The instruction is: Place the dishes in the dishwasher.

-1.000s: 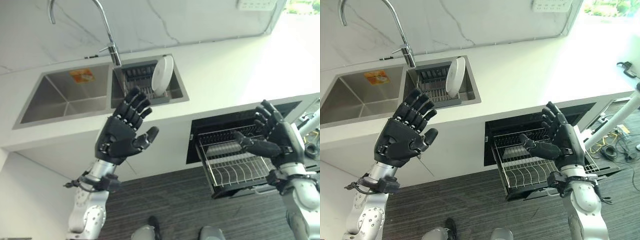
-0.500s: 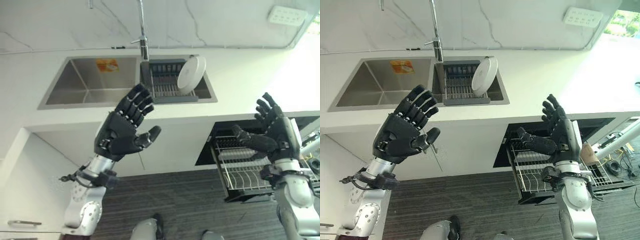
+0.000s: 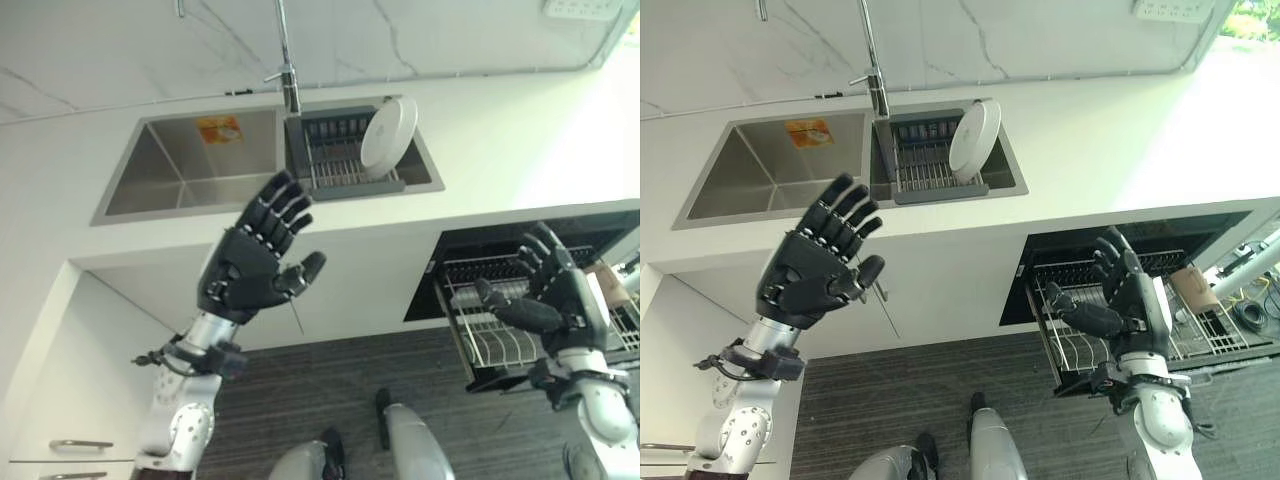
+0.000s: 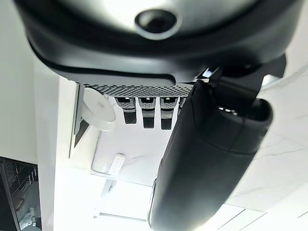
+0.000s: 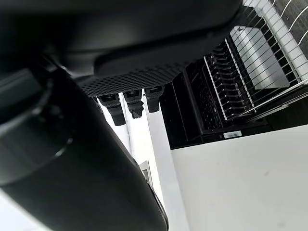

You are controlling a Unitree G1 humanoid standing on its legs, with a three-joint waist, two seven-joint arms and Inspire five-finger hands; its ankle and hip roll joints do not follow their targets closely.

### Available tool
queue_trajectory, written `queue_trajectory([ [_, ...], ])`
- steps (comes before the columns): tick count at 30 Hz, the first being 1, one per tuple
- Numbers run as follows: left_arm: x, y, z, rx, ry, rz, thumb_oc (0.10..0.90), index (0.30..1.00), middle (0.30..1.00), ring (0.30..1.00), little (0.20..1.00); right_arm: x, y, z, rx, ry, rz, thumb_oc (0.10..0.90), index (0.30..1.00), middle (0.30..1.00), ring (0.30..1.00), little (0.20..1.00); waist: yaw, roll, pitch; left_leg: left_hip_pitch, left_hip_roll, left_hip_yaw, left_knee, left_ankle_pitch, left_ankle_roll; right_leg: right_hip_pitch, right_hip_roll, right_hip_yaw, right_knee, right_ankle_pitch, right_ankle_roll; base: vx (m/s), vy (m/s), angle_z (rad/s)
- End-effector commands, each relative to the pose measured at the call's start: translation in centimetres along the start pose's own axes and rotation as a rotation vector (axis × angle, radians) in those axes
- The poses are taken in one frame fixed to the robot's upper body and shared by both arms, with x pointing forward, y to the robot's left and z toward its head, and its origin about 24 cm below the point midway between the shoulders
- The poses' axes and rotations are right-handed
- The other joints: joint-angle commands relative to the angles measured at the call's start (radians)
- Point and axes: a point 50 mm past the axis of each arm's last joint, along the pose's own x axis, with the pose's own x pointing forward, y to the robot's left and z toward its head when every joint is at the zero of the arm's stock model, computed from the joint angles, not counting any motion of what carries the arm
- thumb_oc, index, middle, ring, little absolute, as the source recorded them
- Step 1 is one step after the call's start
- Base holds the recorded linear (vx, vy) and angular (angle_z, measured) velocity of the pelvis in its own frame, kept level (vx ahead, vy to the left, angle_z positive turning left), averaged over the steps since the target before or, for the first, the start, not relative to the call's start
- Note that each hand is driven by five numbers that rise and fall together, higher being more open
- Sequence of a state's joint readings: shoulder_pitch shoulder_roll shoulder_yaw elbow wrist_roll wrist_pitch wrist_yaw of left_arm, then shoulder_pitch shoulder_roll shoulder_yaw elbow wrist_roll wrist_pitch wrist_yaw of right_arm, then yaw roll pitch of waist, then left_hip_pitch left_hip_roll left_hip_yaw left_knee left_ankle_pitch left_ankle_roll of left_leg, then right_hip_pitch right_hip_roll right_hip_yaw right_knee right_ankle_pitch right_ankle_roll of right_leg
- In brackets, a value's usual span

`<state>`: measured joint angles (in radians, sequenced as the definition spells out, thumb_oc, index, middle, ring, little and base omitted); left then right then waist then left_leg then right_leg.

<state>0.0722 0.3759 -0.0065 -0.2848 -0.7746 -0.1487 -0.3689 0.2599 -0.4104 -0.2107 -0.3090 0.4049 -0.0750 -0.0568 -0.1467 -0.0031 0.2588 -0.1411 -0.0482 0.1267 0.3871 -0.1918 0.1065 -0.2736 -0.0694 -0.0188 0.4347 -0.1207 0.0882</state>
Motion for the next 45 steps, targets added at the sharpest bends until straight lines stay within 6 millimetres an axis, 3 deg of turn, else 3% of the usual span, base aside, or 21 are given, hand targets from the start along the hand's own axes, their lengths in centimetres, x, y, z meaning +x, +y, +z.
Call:
queue_trajectory([
  [1,2.4,-2.1,4.4,0.066,-0.224,-0.205,0.8,0.9,0.9,0.9,0.9,2.8,0.8,6.2,-0.026,-0.339,0.033,0.8,0.9,0.9,0.9,0.9,-0.003,-0.001,-0.088,0.16,0.007,-0.057,-0.087,-0.116,-0.053,0.096,0.035,-0.071,-0.135,0.027,0.013,0.2,-0.195,0.0],
  [5,2.8,-2.5,4.4,0.065,-0.227,-0.219,0.8,0.9,0.9,0.9,0.9,3.2,0.6,6.4,-0.024,-0.34,0.017,0.8,0.9,0.9,0.9,0.9,-0.003,-0.006,-0.098,0.203,0.015,-0.021,-0.087,-0.106,-0.081,0.123,0.02,-0.072,-0.135,0.005,-0.007,0.17,-0.131,0.08],
  [7,2.9,-2.9,4.3,0.061,-0.235,-0.238,0.8,0.9,0.9,0.9,0.9,3.2,0.3,6.5,-0.025,-0.338,0.003,0.8,0.9,0.9,0.9,0.9,-0.002,-0.014,-0.1,0.239,0.024,0.011,-0.087,0.014,-0.128,0.141,0.008,-0.07,-0.135,-0.01,-0.027,0.14,-0.063,0.12],
  [9,2.8,-3.1,4.3,0.058,-0.238,-0.252,0.8,0.9,0.9,0.9,0.9,3.1,-0.1,6.4,-0.032,-0.327,-0.014,0.8,0.9,0.9,0.9,0.9,0.005,-0.024,-0.092,0.201,0.052,0.039,-0.084,0.081,-0.152,0.161,-0.005,-0.072,-0.135,-0.019,-0.031,0.1,0.035,0.22],
  [12,2.5,-2.9,4.5,0.046,-0.256,-0.252,0.8,0.9,0.9,0.9,0.9,3.4,-0.5,6.3,-0.023,-0.314,-0.026,0.8,0.9,0.9,0.9,0.9,0.009,-0.01,-0.083,0.115,0.107,0.047,-0.087,0.003,-0.15,0.169,-0.012,-0.075,-0.135,-0.032,-0.009,0.08,0.202,0.34],
  [17,2.4,-2.9,4.8,0.04,-0.289,-0.242,0.8,0.9,0.9,0.9,0.9,3.6,-0.4,6.7,-0.018,-0.318,-0.019,0.8,0.9,0.9,0.9,0.9,0.033,0.013,-0.085,0.015,0.125,-0.005,-0.087,0.017,-0.171,0.198,-0.01,-0.081,-0.135,-0.07,0.001,0.12,0.27,-0.03],
  [23,2.6,-2.5,5.3,0.104,-0.304,-0.225,0.8,0.9,0.9,0.9,0.9,3.1,-0.3,6.8,0.039,-0.352,-0.035,0.8,0.9,0.9,0.9,0.9,0.03,0.014,-0.106,0.044,0.103,0.008,-0.087,-0.032,-0.11,0.211,-0.043,-0.106,-0.135,-0.048,0.029,0.12,0.308,-0.25],
  [26,3.1,-2.6,5.4,0.147,-0.304,-0.215,0.8,0.9,0.9,0.9,0.9,3.3,0.4,6.7,0.069,-0.373,-0.037,0.8,0.9,0.9,0.9,0.9,0.037,0.018,-0.101,0.047,0.087,0.001,-0.087,-0.045,-0.077,0.227,-0.043,-0.121,-0.135,0.005,0.032,0.09,0.309,0.02],
  [28,3.2,-2.6,5.4,0.169,-0.299,-0.21,0.8,0.9,0.9,0.9,0.9,3.4,0.7,6.6,0.068,-0.371,-0.034,0.8,0.9,0.9,0.9,0.9,0.046,0.026,-0.098,0.049,0.079,-0.002,-0.087,-0.045,-0.064,0.229,-0.026,-0.144,-0.066,0.043,0.025,0.08,0.282,0.01],
  [30,3.3,-2.5,5.2,0.183,-0.287,-0.209,0.8,0.9,0.9,0.9,0.9,3.6,0.9,6.5,0.057,-0.366,-0.034,0.8,0.9,0.9,0.9,0.9,0.054,0.021,-0.097,0.052,0.073,0.007,-0.087,-0.05,-0.057,0.214,-0.025,-0.155,-0.007,0.058,0.022,0.07,0.133,-0.11],
  [31,3.5,-2.5,5.1,0.2,-0.283,-0.21,0.8,0.9,0.9,0.9,0.9,3.8,0.9,6.4,0.054,-0.363,-0.041,0.8,0.9,0.9,0.9,0.9,0.055,0.014,-0.097,0.058,0.071,0.012,-0.087,-0.056,-0.055,0.207,-0.023,-0.161,-0.025,0.055,0.02,0.19,0.016,-0.2],
  [32,4.0,-2.6,5.1,0.232,-0.285,-0.212,0.8,0.9,0.9,0.9,0.9,4.2,0.3,6.5,0.088,-0.367,-0.065,0.8,0.9,0.9,0.9,0.9,0.042,-0.006,-0.091,0.081,0.067,0.029,-0.087,-0.076,-0.063,0.187,-0.054,-0.175,-0.135,0.046,0.028,0.19,-0.039,-0.27],
  [33,4.0,-2.6,5.1,0.237,-0.286,-0.21,0.8,0.9,0.9,0.9,0.9,4.3,0.2,6.5,0.1,-0.368,-0.066,0.8,0.9,0.9,0.9,0.9,0.04,-0.009,-0.09,0.085,0.066,0.033,-0.087,-0.08,-0.064,0.176,-0.063,-0.174,-0.135,0.045,0.031,0.19,-0.152,-0.23],
  [34,4.0,-2.6,5.0,0.237,-0.28,-0.206,0.8,0.9,0.9,0.9,0.9,4.4,0.2,6.4,0.135,-0.369,-0.062,0.8,0.9,0.9,0.9,0.9,0.029,-0.022,-0.087,0.098,0.056,0.037,-0.087,-0.098,-0.066,0.123,-0.094,-0.144,-0.135,0.072,0.047,0.07,-0.1,-0.14],
  [38,4.2,-2.7,4.5,0.242,-0.252,-0.21,0.8,0.9,0.9,0.9,0.9,4.6,0.3,6.6,0.174,-0.375,-0.057,0.8,0.9,0.9,0.9,0.9,0.012,-0.029,-0.086,0.11,0.057,0.025,-0.087,-0.12,-0.064,0.056,-0.098,-0.074,-0.135,0.105,0.065,0.13,-0.165,0.17],
  [45,3.6,-2.1,3.4,0.208,-0.169,-0.208,0.8,0.9,0.9,0.9,0.9,6.6,-0.4,7.7,0.165,-0.374,-0.089,0.8,0.9,0.9,0.9,0.9,0.054,-0.052,-0.119,0.136,0.069,0.034,-0.087,-0.137,-0.074,0.079,-0.092,-0.079,-0.135,0.047,0.077,0.14,-0.207,0.17],
])
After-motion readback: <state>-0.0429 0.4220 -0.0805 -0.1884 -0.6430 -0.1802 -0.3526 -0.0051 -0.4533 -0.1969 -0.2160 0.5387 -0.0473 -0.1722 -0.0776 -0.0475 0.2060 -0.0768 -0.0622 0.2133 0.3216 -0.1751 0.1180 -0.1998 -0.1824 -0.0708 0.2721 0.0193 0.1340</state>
